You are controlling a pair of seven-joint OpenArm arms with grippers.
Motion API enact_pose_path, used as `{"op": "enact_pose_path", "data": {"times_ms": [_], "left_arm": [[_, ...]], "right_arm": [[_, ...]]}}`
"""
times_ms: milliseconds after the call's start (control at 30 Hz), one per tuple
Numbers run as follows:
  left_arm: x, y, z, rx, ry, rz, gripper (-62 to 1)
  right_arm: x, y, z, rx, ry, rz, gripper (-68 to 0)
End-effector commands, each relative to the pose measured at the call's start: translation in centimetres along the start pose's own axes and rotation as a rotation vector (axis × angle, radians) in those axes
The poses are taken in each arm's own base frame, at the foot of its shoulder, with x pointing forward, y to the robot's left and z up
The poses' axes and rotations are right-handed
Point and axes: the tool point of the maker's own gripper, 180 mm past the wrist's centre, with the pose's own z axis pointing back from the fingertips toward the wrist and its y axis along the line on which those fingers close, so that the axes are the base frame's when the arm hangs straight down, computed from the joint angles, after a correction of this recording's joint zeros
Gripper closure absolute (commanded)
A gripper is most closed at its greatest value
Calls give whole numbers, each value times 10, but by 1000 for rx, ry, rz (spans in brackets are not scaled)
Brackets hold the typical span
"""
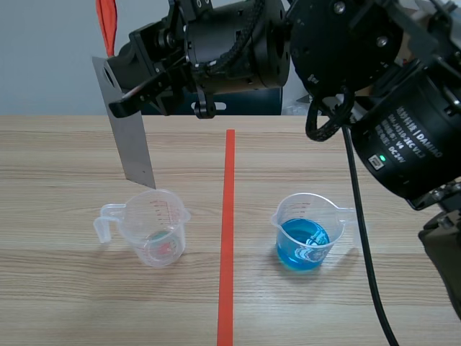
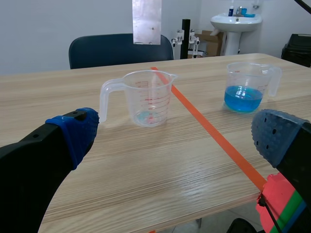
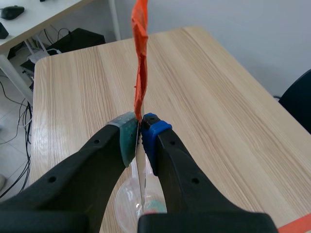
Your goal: Do the redox reaction experiment. put the plate into the left beaker
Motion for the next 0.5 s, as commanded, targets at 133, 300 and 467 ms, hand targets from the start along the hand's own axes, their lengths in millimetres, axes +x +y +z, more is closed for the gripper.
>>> {"op": "enact_pose_path", "data": {"times_ms": [133, 300, 467], "left_arm": [[12, 1, -2, 4, -59, 2, -623], [12, 1, -2, 4, -59, 2, -623], [12, 1, -2, 4, -59, 2, -623]], "right_arm": [[16, 1, 2, 10, -38, 15, -6], [15, 2, 2, 12, -33, 13, -6], [15, 2, 2, 12, -32, 13, -6]]}}
